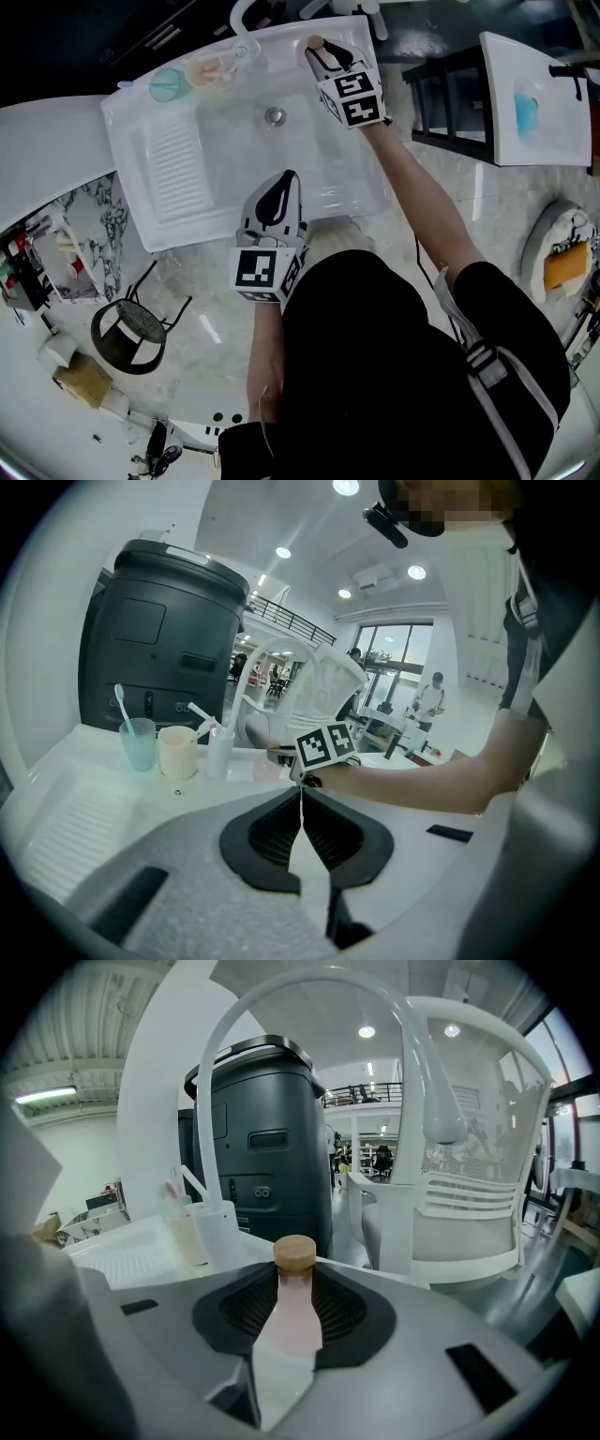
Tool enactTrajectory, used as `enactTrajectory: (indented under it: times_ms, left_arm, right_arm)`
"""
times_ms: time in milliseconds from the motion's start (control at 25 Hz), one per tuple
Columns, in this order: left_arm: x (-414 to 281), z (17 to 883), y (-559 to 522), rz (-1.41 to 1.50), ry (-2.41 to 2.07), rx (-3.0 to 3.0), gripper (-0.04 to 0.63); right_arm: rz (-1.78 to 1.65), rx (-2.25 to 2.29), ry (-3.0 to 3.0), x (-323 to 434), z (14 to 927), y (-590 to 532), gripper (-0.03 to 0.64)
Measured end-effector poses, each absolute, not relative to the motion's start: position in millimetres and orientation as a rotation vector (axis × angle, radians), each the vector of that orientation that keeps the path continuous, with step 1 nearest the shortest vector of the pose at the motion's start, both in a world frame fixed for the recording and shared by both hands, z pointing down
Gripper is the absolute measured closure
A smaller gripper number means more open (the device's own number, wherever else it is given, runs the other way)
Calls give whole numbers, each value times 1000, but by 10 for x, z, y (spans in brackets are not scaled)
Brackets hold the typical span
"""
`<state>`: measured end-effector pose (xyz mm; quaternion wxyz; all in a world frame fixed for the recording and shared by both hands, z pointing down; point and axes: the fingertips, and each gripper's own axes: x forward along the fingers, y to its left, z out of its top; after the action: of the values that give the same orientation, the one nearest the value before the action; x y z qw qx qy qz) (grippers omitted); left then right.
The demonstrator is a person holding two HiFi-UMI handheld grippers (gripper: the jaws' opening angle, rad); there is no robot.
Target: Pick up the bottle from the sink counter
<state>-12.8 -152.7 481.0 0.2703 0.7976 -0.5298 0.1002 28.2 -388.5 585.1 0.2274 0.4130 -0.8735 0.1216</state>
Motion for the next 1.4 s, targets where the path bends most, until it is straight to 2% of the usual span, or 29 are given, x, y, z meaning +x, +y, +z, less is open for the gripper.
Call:
enactTrajectory:
  times_ms: [880,1400]
  left_arm:
    - [-216,4754,-1284,257,-1454,2146,575]
    - [-699,4740,-1077,227,-1514,2110,575]
  right_arm:
    - [344,1028,-2464,211,5720,-3068,500]
    - [345,985,-2527,-37,5393,-2509,500]
